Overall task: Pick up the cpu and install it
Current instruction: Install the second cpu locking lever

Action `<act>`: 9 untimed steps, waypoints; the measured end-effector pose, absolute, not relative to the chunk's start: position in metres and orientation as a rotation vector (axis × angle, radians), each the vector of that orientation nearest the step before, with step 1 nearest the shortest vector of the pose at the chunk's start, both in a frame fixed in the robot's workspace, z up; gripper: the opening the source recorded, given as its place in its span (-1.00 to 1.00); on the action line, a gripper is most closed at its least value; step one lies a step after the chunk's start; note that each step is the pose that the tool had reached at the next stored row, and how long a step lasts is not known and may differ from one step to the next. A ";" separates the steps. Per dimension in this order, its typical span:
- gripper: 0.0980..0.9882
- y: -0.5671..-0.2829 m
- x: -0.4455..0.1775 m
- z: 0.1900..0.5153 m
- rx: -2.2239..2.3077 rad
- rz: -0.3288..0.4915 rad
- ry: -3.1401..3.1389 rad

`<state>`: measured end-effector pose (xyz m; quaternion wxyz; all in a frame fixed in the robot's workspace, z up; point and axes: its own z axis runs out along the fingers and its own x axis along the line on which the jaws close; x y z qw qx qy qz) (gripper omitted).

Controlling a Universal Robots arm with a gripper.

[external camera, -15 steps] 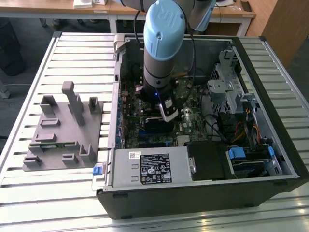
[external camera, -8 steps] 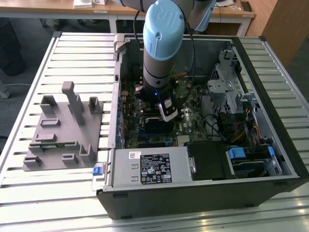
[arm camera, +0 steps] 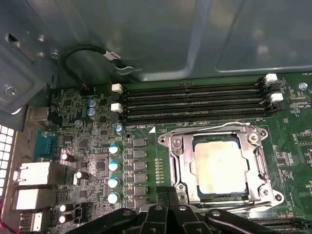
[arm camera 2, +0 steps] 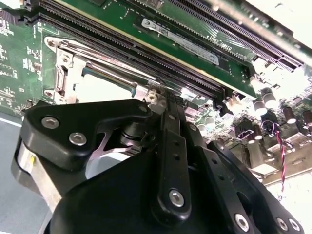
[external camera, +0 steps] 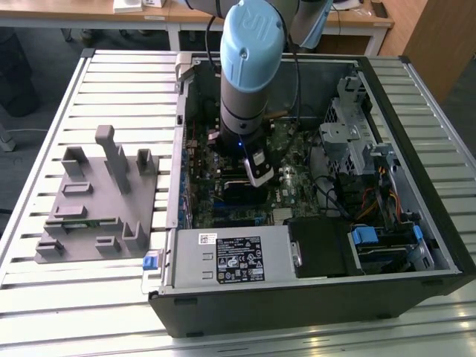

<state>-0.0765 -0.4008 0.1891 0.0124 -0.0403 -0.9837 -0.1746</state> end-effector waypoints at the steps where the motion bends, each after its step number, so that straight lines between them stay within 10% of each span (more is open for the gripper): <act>1: -0.98 -0.401 -0.076 0.190 -0.126 -0.544 -3.066; 9: -0.98 -0.401 -0.076 0.197 -0.126 -0.547 -3.066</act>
